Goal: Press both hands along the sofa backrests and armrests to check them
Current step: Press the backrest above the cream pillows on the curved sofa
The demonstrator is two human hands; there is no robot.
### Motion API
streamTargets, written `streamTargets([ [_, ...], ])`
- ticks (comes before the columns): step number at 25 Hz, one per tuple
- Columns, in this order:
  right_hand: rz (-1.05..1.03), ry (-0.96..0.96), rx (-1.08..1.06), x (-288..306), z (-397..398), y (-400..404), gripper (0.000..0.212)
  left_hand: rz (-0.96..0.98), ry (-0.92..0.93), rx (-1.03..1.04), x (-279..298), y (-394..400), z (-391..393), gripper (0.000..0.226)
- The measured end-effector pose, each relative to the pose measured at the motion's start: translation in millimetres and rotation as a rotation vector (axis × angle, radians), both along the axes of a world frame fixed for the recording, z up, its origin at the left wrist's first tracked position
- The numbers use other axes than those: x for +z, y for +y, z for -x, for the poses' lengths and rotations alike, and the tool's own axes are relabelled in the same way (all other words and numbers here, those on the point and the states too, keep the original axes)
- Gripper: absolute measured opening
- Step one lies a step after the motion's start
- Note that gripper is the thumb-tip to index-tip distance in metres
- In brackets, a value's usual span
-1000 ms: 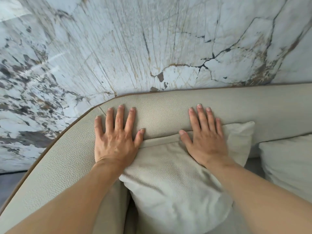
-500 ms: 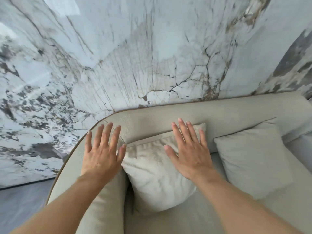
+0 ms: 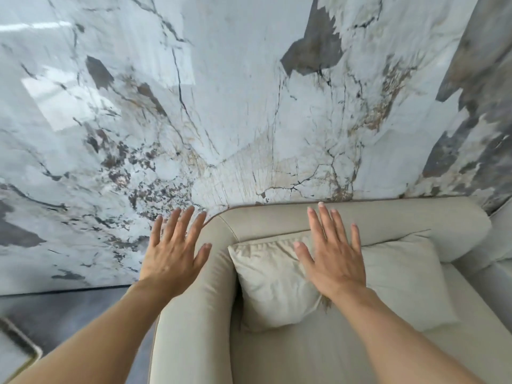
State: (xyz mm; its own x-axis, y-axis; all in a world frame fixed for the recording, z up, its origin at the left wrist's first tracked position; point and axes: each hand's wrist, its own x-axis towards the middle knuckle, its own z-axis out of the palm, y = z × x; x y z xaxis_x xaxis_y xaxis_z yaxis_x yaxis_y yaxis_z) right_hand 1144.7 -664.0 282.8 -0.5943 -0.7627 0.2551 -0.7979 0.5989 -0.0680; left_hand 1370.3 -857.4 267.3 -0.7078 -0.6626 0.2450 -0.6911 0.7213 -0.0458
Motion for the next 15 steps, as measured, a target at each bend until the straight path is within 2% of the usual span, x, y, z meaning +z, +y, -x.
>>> streamTargets([
  [4, 0.088, 0.017, 0.012, 39, -24, 28, 0.07, 0.012, 0.057, 0.027, 37, 43, -18, 0.071],
  [8, 0.108, 0.02, 0.043, 51, -45, 45, 0.07, 0.038, 0.092, 0.049, 58, 68, -29, 0.067],
  [15, 0.104, 0.058, -0.054, 48, -58, 30, 0.071, 0.073, 0.113, -0.051, 54, 36, -21, 0.068],
])
